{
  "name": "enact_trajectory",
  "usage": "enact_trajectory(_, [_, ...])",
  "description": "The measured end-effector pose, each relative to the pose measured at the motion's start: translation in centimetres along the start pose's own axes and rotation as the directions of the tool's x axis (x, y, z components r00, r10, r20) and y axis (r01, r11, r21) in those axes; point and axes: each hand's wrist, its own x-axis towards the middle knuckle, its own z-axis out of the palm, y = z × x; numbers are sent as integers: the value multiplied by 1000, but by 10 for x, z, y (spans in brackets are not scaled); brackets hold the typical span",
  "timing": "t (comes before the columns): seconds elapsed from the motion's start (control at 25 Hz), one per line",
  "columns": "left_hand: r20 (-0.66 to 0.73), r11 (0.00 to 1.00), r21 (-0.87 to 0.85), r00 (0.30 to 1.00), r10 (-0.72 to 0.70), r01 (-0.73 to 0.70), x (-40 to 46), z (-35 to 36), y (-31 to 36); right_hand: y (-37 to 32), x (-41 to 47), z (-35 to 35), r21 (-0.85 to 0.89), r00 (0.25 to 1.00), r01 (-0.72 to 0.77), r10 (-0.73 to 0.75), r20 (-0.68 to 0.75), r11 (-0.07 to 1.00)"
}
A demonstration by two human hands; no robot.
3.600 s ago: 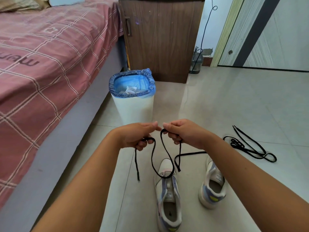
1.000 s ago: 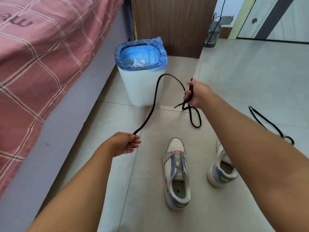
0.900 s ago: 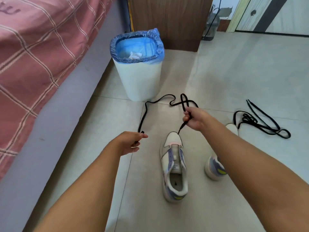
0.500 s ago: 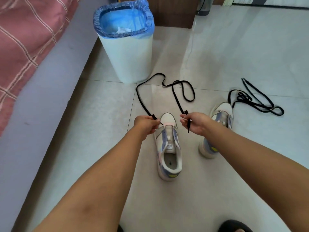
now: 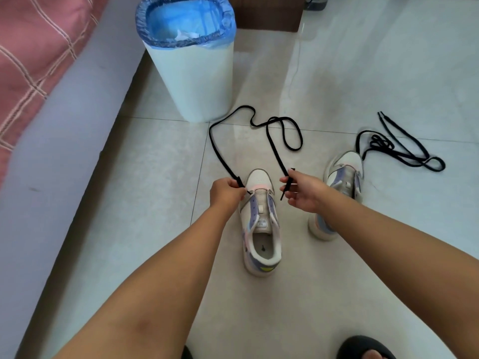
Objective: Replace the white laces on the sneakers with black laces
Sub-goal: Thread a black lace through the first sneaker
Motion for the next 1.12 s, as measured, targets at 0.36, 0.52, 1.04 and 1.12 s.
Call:
enact_trajectory(0.36, [-24,980,157,991,128,-123,1,10,2,10,-4,1,219,977,177,-198,78,960])
enact_trajectory(0.52, [8,977,153,989,147,-147,2,10,1,14,-2,7,262,980,148,-178,93,954])
enact_trajectory(1.04, [-19,974,171,988,155,-150,2,15,-1,25,-3,9,352,989,103,-135,67,930])
enact_trajectory(1.12, [-9,977,158,989,145,-141,3,15,-2,29,-3,11,344,986,123,-154,63,931])
